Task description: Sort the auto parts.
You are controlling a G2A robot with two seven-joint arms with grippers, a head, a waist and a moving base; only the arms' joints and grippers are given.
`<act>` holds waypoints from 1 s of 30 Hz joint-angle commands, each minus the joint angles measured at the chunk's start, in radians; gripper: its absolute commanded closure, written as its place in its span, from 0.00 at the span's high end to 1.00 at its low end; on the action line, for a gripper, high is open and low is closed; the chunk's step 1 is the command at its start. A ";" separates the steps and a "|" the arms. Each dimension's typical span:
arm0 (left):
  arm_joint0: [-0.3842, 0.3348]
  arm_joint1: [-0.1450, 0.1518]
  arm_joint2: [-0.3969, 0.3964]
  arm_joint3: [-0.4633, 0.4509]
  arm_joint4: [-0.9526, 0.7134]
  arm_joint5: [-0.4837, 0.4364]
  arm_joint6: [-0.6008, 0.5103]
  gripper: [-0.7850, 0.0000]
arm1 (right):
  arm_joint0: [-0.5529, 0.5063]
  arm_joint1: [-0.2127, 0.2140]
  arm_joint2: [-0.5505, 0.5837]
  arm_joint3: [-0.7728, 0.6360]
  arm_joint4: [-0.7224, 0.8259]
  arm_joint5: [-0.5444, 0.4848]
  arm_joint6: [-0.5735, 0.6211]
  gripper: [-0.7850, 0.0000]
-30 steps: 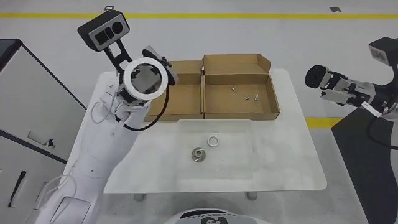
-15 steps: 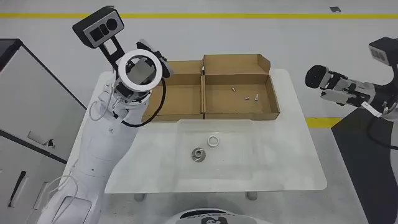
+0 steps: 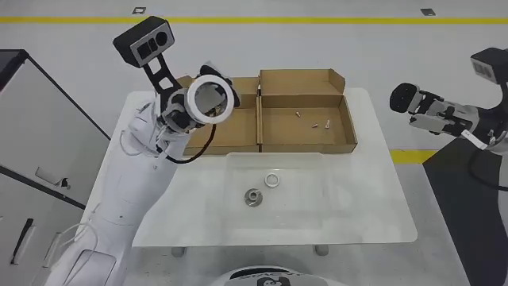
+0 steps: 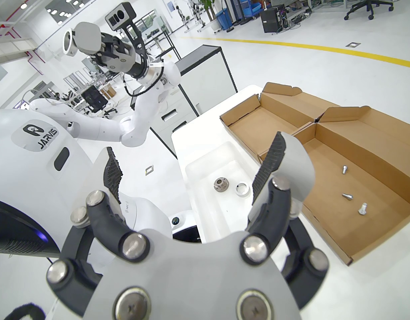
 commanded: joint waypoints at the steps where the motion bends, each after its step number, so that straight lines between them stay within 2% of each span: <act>1: 0.001 -0.003 0.002 -0.006 -0.045 0.000 0.000 0.00 | 0.000 0.000 0.000 0.000 0.000 0.000 0.000 1.00; 9: 0.000 -0.013 -0.005 -0.012 -0.055 0.000 0.000 0.00 | 0.000 0.000 0.000 0.000 0.000 0.000 0.000 1.00; 22: -0.002 -0.013 -0.005 -0.014 -0.043 0.000 0.000 0.00 | 0.000 0.000 0.000 0.000 0.000 0.000 0.000 1.00; 26: 0.006 -0.011 -0.040 -0.011 0.059 0.083 0.042 0.00 | 0.000 0.000 0.000 0.000 0.000 0.000 0.000 1.00; 30: 0.005 -0.009 -0.056 0.001 0.234 0.185 0.064 0.00 | 0.000 0.000 0.000 0.000 0.000 0.000 0.000 1.00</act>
